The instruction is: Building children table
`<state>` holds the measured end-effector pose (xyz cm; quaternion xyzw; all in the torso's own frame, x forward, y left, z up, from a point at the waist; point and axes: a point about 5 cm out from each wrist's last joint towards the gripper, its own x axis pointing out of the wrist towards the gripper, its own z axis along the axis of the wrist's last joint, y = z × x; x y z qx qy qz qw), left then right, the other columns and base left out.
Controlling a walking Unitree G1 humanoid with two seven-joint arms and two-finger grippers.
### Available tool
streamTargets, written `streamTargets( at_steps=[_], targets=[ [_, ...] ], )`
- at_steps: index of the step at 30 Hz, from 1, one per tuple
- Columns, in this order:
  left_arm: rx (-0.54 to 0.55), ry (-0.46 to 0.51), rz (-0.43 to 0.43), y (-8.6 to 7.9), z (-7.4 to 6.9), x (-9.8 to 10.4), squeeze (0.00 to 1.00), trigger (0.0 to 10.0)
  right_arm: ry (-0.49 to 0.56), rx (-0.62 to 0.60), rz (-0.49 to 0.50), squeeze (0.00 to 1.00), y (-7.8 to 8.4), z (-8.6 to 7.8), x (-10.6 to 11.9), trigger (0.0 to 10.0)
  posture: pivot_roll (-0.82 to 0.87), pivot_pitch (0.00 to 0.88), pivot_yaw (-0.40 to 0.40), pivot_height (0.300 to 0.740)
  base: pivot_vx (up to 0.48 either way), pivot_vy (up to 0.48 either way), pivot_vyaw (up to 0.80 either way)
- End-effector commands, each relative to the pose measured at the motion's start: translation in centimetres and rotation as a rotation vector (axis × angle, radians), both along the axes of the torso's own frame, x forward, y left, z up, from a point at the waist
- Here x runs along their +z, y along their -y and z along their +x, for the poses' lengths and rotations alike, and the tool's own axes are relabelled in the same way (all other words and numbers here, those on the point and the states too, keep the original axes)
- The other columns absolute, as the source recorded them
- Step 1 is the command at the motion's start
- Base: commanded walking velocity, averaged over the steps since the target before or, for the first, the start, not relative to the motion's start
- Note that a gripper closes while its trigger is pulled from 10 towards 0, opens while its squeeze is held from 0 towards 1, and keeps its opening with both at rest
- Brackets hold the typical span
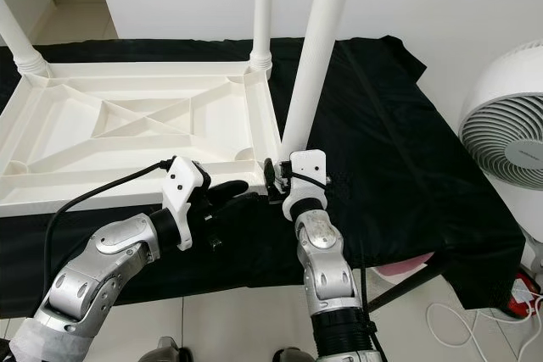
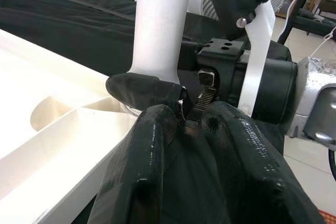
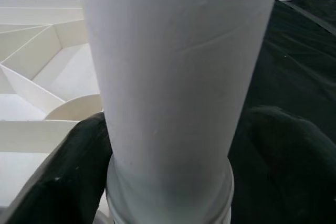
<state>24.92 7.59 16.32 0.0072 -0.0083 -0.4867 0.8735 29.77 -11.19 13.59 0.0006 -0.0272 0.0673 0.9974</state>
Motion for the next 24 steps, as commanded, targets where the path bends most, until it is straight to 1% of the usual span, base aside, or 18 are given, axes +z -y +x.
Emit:
streamTargets(
  at_steps=[1,5,7,11,12,14,15,16,17,19,21,23,24],
  targets=[
    [-0.020,-0.011,0.013,0.2,-0.3,-0.4,0.00,10.0,-0.003,-0.031,0.022,1.00,0.3,-0.3,0.1,10.0,-0.03,0.039,-0.032,0.740,0.000,0.000,0.00],
    [-0.018,-0.011,0.014,0.1,-0.3,-0.4,0.00,10.0,0.021,-0.010,0.030,1.00,0.6,-0.1,0.5,10.0,-0.03,0.039,-0.036,0.740,0.000,0.000,0.00],
    [-0.016,-0.010,0.014,0.1,-0.3,-0.4,0.00,10.0,0.030,0.032,0.028,1.00,0.6,0.1,0.8,10.0,-0.02,0.039,-0.037,0.740,0.000,0.000,0.00],
    [-0.015,-0.010,0.013,0.1,-0.3,-0.4,0.00,10.0,0.018,0.077,0.043,1.00,0.5,0.3,0.8,10.0,-0.02,0.039,-0.037,0.740,0.000,0.000,0.00],
    [-0.015,-0.010,0.013,0.1,-0.3,-0.4,0.00,10.0,0.013,0.129,0.051,1.00,0.3,0.4,0.9,10.0,-0.03,0.039,-0.036,0.740,0.000,0.000,0.00],
    [-0.015,-0.010,0.013,0.1,-0.3,-0.4,0.00,10.0,0.013,0.129,0.051,1.00,0.3,0.4,0.9,10.0,-0.03,0.039,-0.036,0.740,0.000,0.000,0.00],
    [-0.016,-0.010,0.013,0.1,-0.3,-0.4,0.00,10.0,0.001,0.252,0.071,0.00,0.0,0.6,0.8,10.0,-0.03,0.037,-0.030,0.740,0.000,0.000,0.00],
    [-0.016,-0.010,0.013,0.1,-0.3,-0.4,0.00,10.0,0.001,0.252,0.071,0.00,0.0,0.6,0.8,10.0,-0.03,0.037,-0.030,0.740,0.000,0.000,0.00],
    [-0.017,-0.010,0.013,0.1,-0.2,-0.4,0.00,10.0,0.003,0.293,0.066,0.00,-0.1,0.7,0.9,10.0,-0.03,0.037,-0.030,0.740,0.000,0.000,0.00],
    [-0.017,-0.010,0.013,0.1,-0.2,-0.4,0.00,10.0,0.003,0.293,0.066,0.00,-0.1,0.7,0.9,10.0,-0.03,0.037,-0.030,0.740,0.000,0.000,0.00],
    [-0.021,-0.010,0.015,0.2,-0.3,-0.4,0.00,10.0,-0.004,0.347,0.007,0.00,0.5,1.3,0.9,10.0,-0.03,0.037,-0.030,0.740,0.000,0.000,0.00],
    [-0.021,-0.010,0.015,0.2,-0.3,-0.4,0.00,10.0,-0.004,0.347,0.007,0.00,0.5,1.3,0.9,10.0,-0.03,0.037,-0.030,0.740,0.000,0.000,0.00],
    [-0.023,-0.008,0.017,0.2,-0.3,-0.4,0.00,10.0,-0.007,0.372,-0.030,0.00,1.0,1.7,0.8,10.0,-0.03,0.037,-0.024,0.740,0.000,0.000,0.00]
  ],
)
